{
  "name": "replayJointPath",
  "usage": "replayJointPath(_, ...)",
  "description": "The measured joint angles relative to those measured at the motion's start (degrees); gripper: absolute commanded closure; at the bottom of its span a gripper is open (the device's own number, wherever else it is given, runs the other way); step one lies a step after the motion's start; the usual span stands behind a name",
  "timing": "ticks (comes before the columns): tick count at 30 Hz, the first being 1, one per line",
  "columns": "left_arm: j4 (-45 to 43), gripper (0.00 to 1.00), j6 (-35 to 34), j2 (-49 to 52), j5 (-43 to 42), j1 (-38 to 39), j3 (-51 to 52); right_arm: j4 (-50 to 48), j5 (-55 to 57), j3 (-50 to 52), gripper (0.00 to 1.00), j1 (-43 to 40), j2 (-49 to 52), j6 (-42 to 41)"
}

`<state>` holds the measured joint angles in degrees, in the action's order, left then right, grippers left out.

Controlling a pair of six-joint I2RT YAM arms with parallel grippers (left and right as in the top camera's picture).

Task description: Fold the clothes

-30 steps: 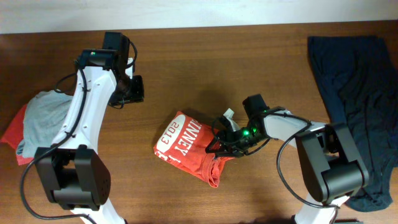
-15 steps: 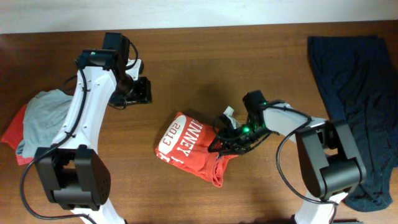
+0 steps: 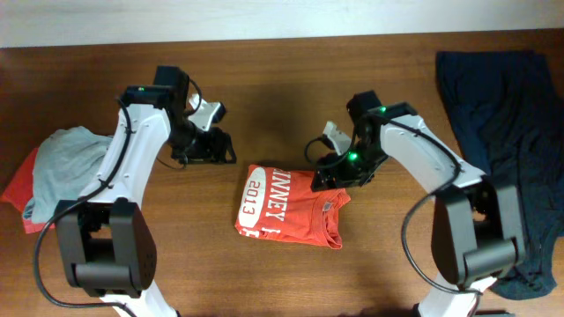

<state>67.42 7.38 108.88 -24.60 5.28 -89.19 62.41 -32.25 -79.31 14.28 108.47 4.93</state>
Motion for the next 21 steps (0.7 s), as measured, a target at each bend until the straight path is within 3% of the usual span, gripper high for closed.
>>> replayJointPath(13, -12.17, 0.33, 2.49, 0.07, -7.87, 2.64, 13.35, 5.75, 5.29, -4.48, 0.28, 0.00, -6.95, 0.07)
replayJointPath(21, -14.86, 0.33, 1.75, 5.95, -11.06, 6.43, 14.86, 7.28, 5.46, -4.48, 0.28, 0.00, -6.95, 0.07)
